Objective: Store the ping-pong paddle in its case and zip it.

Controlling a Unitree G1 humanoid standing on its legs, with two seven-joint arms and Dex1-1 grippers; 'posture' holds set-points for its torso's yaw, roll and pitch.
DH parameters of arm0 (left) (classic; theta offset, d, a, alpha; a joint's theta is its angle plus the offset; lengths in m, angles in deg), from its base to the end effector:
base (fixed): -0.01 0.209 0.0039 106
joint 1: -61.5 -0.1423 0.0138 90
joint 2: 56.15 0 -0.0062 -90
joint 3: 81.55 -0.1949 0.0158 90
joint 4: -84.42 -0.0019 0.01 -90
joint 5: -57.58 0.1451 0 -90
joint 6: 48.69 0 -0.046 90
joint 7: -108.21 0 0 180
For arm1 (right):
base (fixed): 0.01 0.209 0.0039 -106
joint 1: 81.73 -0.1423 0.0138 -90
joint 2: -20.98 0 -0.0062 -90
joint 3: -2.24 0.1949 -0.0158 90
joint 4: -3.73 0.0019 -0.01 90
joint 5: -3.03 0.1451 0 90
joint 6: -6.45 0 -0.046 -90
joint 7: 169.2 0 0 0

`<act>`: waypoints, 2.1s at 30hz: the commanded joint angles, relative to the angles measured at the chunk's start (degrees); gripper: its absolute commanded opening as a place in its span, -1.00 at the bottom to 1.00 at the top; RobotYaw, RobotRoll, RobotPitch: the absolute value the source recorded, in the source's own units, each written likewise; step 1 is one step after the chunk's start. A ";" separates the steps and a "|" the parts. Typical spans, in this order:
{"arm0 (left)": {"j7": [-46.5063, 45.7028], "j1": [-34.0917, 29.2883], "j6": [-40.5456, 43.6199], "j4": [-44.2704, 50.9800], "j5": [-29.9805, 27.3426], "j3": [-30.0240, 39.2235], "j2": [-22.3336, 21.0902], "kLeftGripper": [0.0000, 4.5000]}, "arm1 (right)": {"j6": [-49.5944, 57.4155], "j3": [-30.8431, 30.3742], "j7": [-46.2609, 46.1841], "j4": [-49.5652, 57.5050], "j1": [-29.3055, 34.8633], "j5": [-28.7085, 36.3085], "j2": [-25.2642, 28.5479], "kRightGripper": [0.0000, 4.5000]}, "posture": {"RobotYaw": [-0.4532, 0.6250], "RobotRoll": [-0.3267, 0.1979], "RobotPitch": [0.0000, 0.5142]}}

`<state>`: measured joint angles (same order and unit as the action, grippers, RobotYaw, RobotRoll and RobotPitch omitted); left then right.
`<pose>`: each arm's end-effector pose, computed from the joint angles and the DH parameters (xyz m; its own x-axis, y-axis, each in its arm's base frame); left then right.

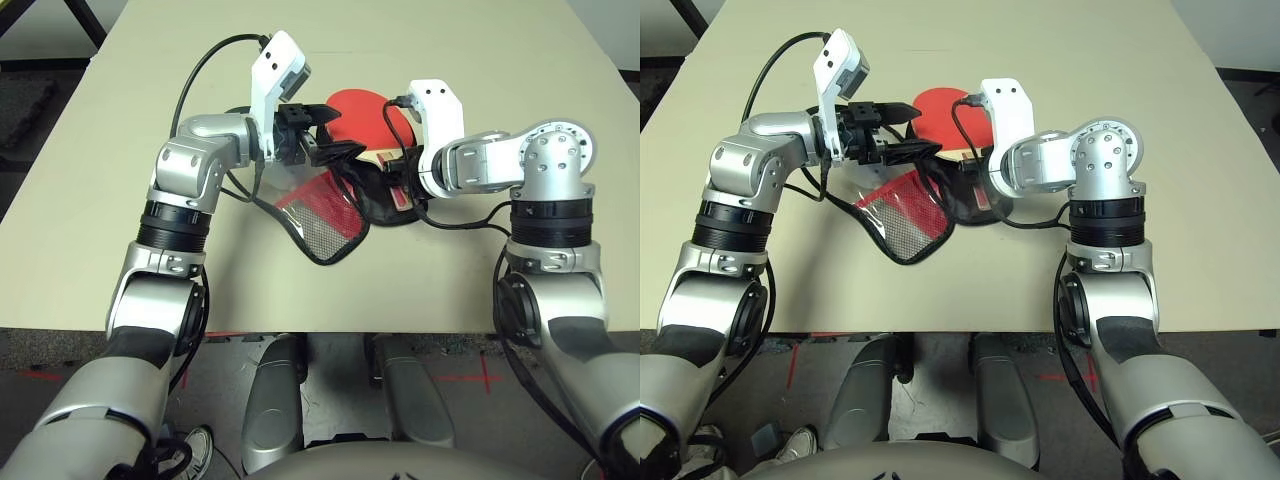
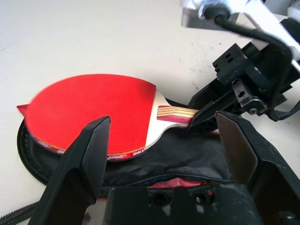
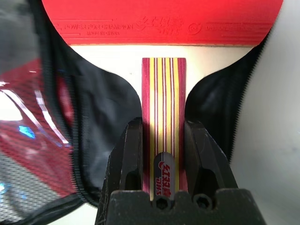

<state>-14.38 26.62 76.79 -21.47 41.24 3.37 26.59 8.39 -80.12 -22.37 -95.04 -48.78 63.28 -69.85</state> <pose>0.3472 0.1612 0.2351 0.4282 -0.8902 -0.1555 0.9024 0.4122 0.1253 0.3095 -0.1258 0.2329 0.6733 0.3128 -0.6699 -0.2989 0.9439 0.1403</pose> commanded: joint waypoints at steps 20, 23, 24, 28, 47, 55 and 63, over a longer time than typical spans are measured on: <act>-1.10 -2.16 -1.12 1.29 -0.45 0.02 -0.14 1.00 | -4.27 -0.08 26.21 -8.73 -2.11 -23.67 0.88 -0.53 | -0.27 0.25 -0.06; -1.21 -2.14 -1.21 1.11 -0.40 0.11 -0.17 1.00 | -5.26 -1.04 29.99 -9.31 -2.21 -25.24 1.96 -0.53 | -0.27 0.25 -0.07; -1.25 -2.12 -1.26 1.06 -0.39 0.16 -0.19 1.00 | -5.39 -1.39 31.37 -9.33 -2.25 -25.57 2.46 -0.53 | -0.27 0.25 -0.07; -1.75 -1.28 -1.99 0.30 -0.33 0.86 -0.30 1.00 | -6.74 -2.96 38.93 -8.22 -2.46 -25.64 5.56 -0.09 | -0.27 0.25 -0.09; -6.70 20.27 -23.53 -34.06 4.24 10.32 -11.52 1.00 | -9.81 3.42 49.04 17.77 -3.44 -24.94 6.20 0.99 | -0.22 0.25 -0.14; -0.20 14.99 -25.79 -42.42 9.29 8.43 -21.69 1.00 | -18.76 4.10 55.70 13.92 2.64 -26.98 17.03 0.99 | -0.19 0.25 -0.10; 9.06 2.93 -20.58 -41.27 12.09 5.78 -29.13 1.00 | -29.76 1.12 66.62 7.29 7.06 -28.40 22.10 0.99 | -0.15 0.25 -0.09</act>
<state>-8.32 32.23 53.93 -63.00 51.91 10.48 -0.86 -19.30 -78.31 41.16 -86.84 -43.51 34.66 -49.21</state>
